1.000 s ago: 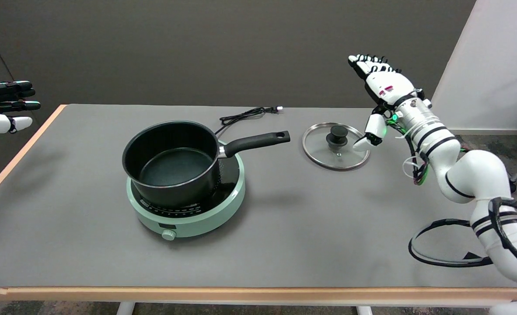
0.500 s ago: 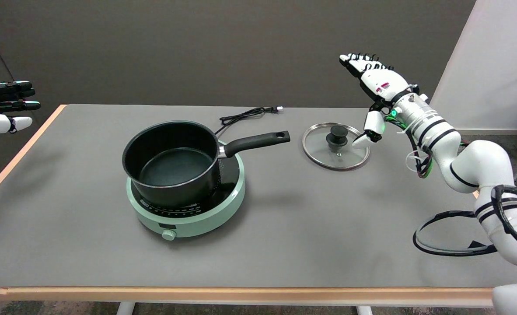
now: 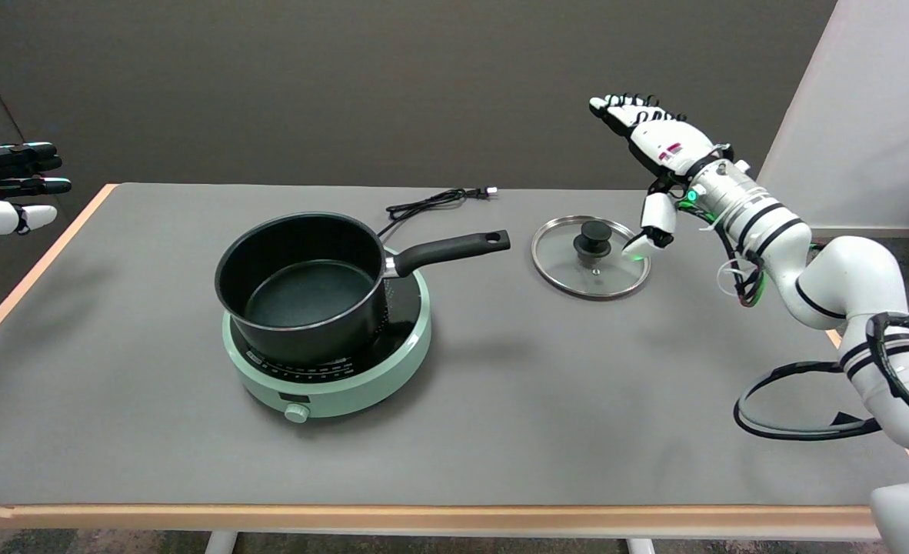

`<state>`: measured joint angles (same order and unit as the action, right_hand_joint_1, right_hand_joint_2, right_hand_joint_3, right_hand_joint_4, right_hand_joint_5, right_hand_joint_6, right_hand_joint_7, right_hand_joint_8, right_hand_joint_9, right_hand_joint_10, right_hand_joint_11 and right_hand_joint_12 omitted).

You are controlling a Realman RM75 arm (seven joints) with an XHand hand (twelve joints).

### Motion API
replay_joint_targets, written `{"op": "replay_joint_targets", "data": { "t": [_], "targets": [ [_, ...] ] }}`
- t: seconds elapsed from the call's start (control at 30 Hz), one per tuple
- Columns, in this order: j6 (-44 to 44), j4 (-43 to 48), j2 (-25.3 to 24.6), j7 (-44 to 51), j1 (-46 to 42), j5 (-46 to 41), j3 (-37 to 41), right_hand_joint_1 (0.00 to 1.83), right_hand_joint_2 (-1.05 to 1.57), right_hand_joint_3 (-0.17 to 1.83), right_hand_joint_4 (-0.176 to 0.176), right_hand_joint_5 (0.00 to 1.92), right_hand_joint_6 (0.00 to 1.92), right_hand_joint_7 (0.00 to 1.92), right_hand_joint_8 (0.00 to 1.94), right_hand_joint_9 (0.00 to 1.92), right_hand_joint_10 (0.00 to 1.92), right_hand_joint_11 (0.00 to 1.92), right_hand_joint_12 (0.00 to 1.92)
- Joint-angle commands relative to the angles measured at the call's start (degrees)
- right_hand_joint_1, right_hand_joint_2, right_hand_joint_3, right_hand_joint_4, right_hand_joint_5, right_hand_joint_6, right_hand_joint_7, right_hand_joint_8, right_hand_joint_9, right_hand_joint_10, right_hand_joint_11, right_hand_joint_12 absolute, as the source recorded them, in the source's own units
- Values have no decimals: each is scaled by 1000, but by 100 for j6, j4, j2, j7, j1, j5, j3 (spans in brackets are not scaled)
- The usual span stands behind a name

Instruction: Pick up the pot lid.

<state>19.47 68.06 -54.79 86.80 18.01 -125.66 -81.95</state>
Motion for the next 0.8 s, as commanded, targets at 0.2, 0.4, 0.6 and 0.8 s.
{"op": "replay_joint_targets", "data": {
  "t": [0.2, 0.4, 0.6, 0.8],
  "targets": [
    [157, -315, -165, 0, 132, 26, 336, 1241, -868, 1310, 30, 13, 13, 13, 13, 13, 13, 13, 13],
    [157, -187, -173, 0, 110, 26, 475, 809, 712, 775, 108, 751, 709, 915, 437, 806, 712, 505, 1196],
    [350, 444, -231, 383, 184, -374, 293, 810, 712, 781, 110, 751, 709, 916, 437, 809, 720, 506, 1196],
    [397, -252, -253, -34, 148, 34, 511, 810, 710, 786, 112, 752, 710, 917, 438, 811, 722, 507, 1196]
  ]
}}
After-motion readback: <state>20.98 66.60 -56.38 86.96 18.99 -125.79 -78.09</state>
